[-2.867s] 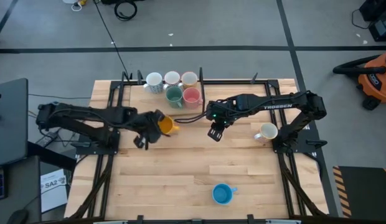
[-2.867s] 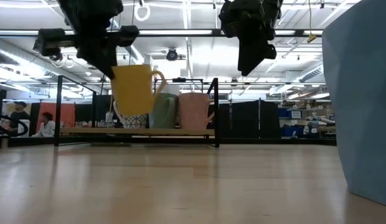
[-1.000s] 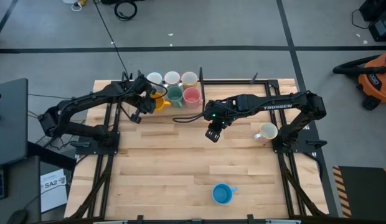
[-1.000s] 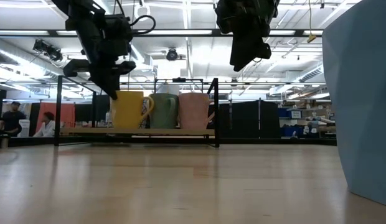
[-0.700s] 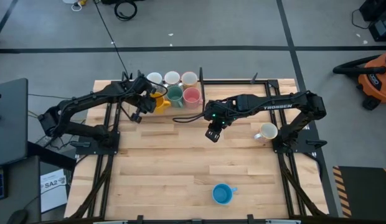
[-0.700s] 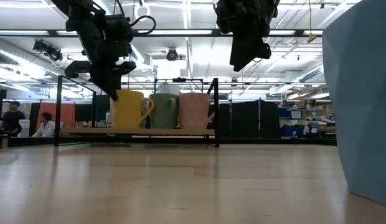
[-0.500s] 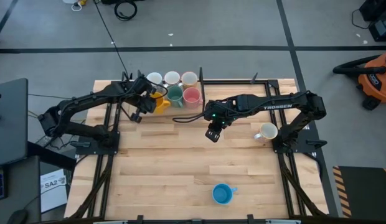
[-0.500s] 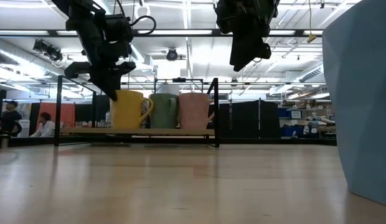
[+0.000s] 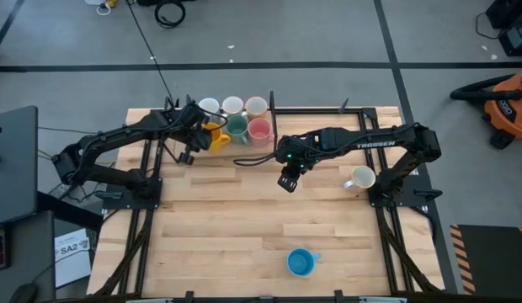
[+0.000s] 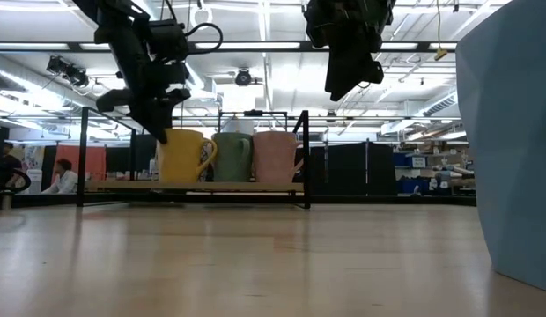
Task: Place coffee mugs
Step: Put the yellow mug on the shelf, then put the orange patterned mug on the shelf
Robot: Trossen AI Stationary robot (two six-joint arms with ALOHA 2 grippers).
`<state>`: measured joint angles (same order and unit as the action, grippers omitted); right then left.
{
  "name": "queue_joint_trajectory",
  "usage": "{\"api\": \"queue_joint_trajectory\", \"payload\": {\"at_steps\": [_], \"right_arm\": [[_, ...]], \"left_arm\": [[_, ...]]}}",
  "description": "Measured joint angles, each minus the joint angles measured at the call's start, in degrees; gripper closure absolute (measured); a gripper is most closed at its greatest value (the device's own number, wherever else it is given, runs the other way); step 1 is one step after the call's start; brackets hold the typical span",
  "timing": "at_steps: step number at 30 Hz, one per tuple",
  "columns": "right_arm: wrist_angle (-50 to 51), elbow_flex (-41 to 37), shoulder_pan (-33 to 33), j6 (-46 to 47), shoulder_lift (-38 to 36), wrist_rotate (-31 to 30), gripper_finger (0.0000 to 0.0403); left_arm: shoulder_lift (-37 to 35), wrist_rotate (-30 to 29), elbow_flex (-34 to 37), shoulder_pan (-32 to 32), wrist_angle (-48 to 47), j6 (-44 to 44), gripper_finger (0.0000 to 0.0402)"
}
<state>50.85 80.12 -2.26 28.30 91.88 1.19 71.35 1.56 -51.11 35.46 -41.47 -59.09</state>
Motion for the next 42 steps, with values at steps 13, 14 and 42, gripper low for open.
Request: {"api": "queue_joint_trajectory", "payload": {"at_steps": [13,14,42], "right_arm": [[0.0,0.0,0.0,0.0,0.0,0.01,0.028],[0.0,0.0,0.0,0.0,0.0,0.0,0.028],[0.07,0.02,-0.02,0.0,-0.45,2.53,0.028]], "left_arm": [[0.0,-0.95,0.0,0.0,1.1,0.3,0.0286],[0.0,-0.95,0.0,0.0,1.23,1.08,0.0286],[-13.58,-3.82,0.0,-1.2,1.88,19.58,0.0285]]}}
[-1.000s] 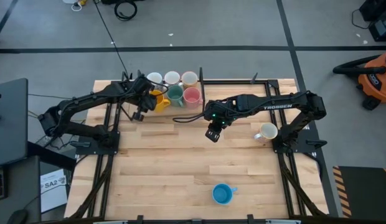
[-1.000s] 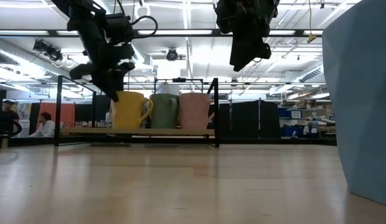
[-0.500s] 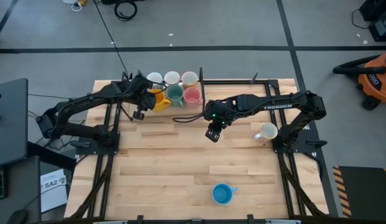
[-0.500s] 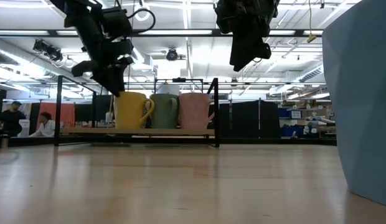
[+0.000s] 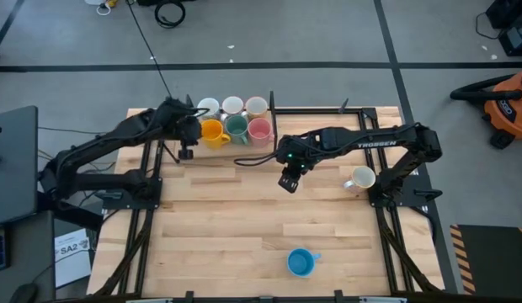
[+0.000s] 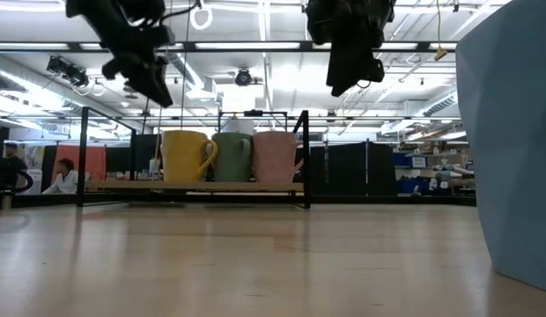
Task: Place coffee mugs
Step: Put the orange patterned mug on the shelf
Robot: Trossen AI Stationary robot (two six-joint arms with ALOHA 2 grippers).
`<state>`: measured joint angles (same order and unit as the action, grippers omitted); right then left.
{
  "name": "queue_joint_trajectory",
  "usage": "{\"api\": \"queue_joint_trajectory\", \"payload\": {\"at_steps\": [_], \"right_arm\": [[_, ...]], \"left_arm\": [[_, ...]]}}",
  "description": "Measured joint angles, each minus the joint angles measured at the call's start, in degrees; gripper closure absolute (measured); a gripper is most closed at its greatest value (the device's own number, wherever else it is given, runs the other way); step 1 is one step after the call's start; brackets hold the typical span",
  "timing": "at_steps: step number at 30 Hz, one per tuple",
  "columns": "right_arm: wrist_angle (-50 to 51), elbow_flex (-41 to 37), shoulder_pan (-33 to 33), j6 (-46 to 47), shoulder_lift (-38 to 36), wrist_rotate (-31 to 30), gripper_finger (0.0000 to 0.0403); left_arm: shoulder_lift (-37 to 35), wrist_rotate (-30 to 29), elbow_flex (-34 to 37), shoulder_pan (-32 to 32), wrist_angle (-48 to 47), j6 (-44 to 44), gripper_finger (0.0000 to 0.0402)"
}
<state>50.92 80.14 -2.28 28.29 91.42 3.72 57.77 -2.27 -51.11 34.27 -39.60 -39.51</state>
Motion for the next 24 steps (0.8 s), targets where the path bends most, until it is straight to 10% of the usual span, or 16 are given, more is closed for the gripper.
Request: {"api": "queue_joint_trajectory", "payload": {"at_steps": [12,24], "right_arm": [[15.0,0.48,-0.61,-2.52,-9.01,1.28,0.028],[32.94,0.48,10.72,15.21,-15.91,-12.62,0.028]], "left_arm": [[-2.31,10.09,0.0,-8.18,1.59,26.68,0.0285],[-2.31,10.06,0.0,-12.03,3.09,28.39,0.0285]]}}
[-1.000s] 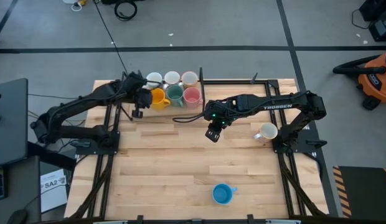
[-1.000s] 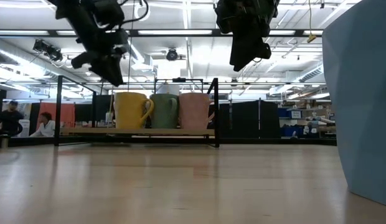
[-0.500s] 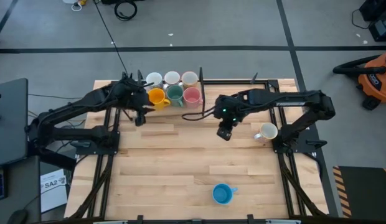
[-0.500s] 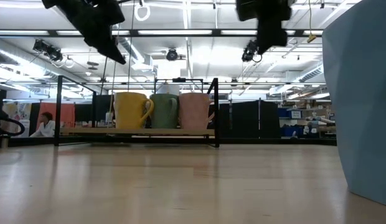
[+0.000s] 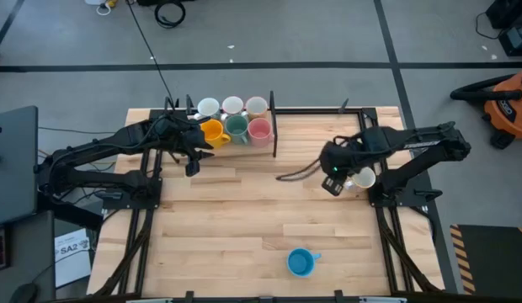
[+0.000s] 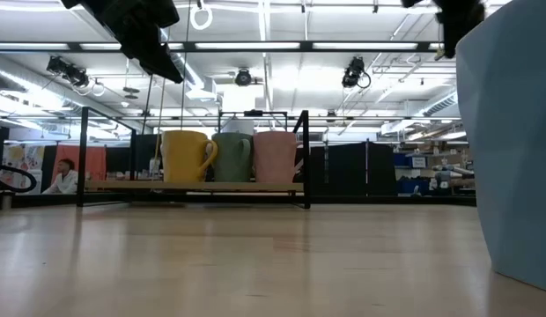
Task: Place coffee mugs
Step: Put the orange patterned mug on the shelf
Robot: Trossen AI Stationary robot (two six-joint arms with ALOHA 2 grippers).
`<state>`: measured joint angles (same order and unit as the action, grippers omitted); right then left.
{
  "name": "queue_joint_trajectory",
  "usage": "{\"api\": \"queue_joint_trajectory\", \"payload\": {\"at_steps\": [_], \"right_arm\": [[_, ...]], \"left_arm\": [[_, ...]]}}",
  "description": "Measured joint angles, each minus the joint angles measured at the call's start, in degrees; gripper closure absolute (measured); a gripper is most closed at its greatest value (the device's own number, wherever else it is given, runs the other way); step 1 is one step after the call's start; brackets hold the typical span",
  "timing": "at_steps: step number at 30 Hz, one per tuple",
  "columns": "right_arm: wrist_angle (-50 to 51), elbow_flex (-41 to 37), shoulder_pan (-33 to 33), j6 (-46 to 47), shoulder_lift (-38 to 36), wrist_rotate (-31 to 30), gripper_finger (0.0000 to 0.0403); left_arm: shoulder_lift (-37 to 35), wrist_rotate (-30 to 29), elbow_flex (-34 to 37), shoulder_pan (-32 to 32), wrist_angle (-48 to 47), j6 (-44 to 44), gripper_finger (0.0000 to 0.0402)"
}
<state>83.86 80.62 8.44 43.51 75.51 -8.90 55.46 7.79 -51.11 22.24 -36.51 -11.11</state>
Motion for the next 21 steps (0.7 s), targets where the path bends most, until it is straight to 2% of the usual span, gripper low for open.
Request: {"api": "queue_joint_trajectory", "payload": {"at_steps": [4,10,16,21], "right_arm": [[6.39,-0.04,4.74,7.0,0.06,-1.86,0.028],[5.1,-5.53,8.18,11.89,-1.67,-2.23,0.028],[6.16,-15.36,5.73,23.33,-5.19,-1.78,0.028],[5.44,-19.83,1.94,33.21,-9.2,-0.38,0.028]], "left_arm": [[0.0,0.0,0.0,-0.02,-0.03,0.02,0.0285],[0.02,0.0,0.0,-0.02,-0.07,0.02,0.0285],[0.02,0.0,0.0,0.0,-0.01,0.02,0.0285],[0.02,0.0,0.0,0.0,0.1,0.02,0.0285]]}}
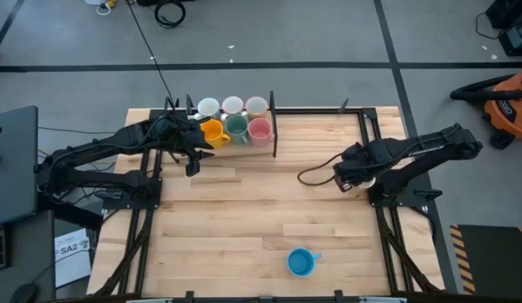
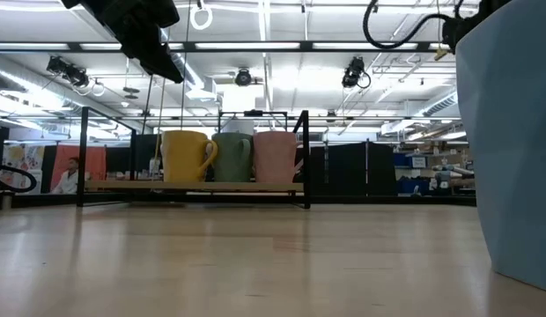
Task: Place coffee mugs
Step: Put the orange patterned mug on the shelf
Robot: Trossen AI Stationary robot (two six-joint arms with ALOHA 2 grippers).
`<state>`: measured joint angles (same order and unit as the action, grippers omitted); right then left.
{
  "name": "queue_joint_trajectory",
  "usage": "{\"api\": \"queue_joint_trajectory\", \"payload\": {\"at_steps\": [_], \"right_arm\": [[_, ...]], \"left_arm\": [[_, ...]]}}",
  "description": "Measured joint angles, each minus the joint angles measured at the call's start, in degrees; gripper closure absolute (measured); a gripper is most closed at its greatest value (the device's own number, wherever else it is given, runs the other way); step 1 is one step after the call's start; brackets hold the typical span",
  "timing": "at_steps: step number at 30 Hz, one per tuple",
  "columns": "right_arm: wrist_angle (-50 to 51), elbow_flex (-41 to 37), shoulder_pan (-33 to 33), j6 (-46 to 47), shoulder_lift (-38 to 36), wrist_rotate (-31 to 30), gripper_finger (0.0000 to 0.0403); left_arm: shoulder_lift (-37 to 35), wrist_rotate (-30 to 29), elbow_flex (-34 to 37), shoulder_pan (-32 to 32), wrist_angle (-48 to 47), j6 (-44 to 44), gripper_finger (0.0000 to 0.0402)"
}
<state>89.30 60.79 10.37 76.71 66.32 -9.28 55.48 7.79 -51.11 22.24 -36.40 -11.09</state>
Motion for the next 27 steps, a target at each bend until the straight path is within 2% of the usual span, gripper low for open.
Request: {"api": "queue_joint_trajectory", "payload": {"at_steps": [9,27], "right_arm": [[-6.07,-5.56,-3.57,5.73,-2.64,-2.93,0.028],[-14.58,-14.53,-11.42,4.45,-2.59,-3.1,0.028]], "left_arm": [[0.0,0.0,-0.02,0.0,0.65,0.0,0.0285],[0.0,0.0,-0.02,0.01,2.29,0.0,0.0285]]}}
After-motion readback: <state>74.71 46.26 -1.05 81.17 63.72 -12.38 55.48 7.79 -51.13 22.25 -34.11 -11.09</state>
